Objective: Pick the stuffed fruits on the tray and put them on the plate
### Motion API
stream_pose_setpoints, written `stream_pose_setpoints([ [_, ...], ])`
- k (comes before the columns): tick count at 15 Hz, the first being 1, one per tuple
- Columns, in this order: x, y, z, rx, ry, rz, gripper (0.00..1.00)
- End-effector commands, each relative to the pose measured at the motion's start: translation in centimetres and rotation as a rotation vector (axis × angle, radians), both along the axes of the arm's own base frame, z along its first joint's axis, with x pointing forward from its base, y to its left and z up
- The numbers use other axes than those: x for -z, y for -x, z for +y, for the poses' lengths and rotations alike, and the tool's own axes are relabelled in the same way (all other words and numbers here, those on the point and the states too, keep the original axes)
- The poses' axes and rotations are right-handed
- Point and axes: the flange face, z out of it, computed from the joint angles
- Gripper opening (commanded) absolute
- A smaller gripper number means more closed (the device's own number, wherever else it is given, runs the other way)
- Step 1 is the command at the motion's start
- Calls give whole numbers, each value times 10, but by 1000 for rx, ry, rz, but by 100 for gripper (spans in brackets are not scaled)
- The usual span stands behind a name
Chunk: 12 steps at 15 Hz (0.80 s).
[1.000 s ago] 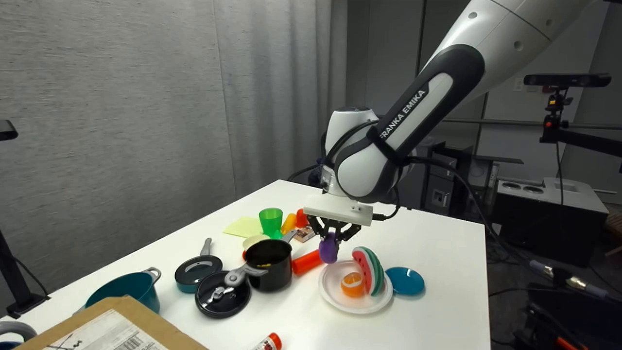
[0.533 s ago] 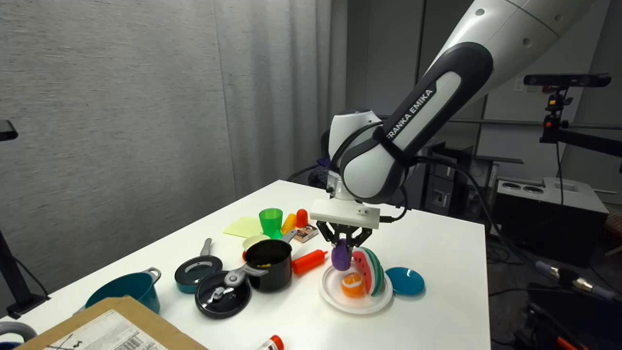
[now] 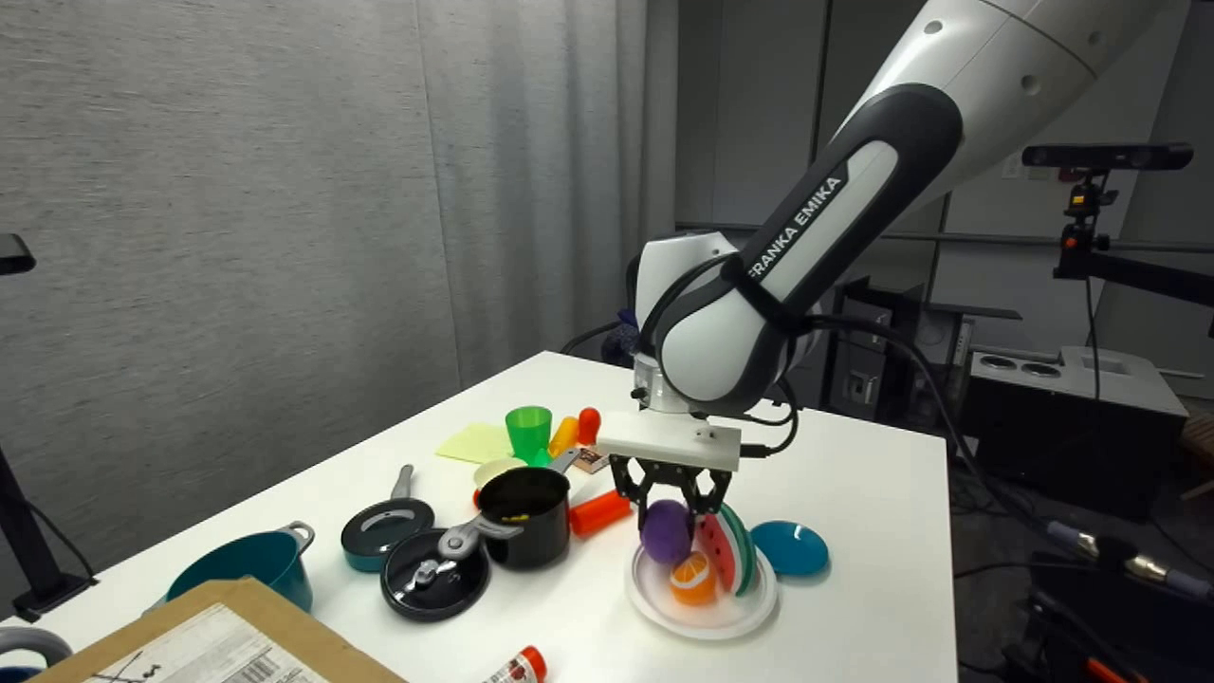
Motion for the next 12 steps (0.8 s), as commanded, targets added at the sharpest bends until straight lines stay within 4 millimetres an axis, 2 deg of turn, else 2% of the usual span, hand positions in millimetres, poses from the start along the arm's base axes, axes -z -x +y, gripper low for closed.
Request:
stream_pose_setpoints([
  [1,5,0,3,-8,-24,6,92],
  [2,7,-1,4,-11,-22,11,99],
  [3,7,-2,2,-11,-23,13,100],
  [5,9,-3,1,-11,-19,17,100],
  [6,6,-3,-10,-12,-18,19,100],
  [8,-1,-5,-19,-14,-31,6,100],
  [12,-46,-12,-29,-66,-177,-51,100],
])
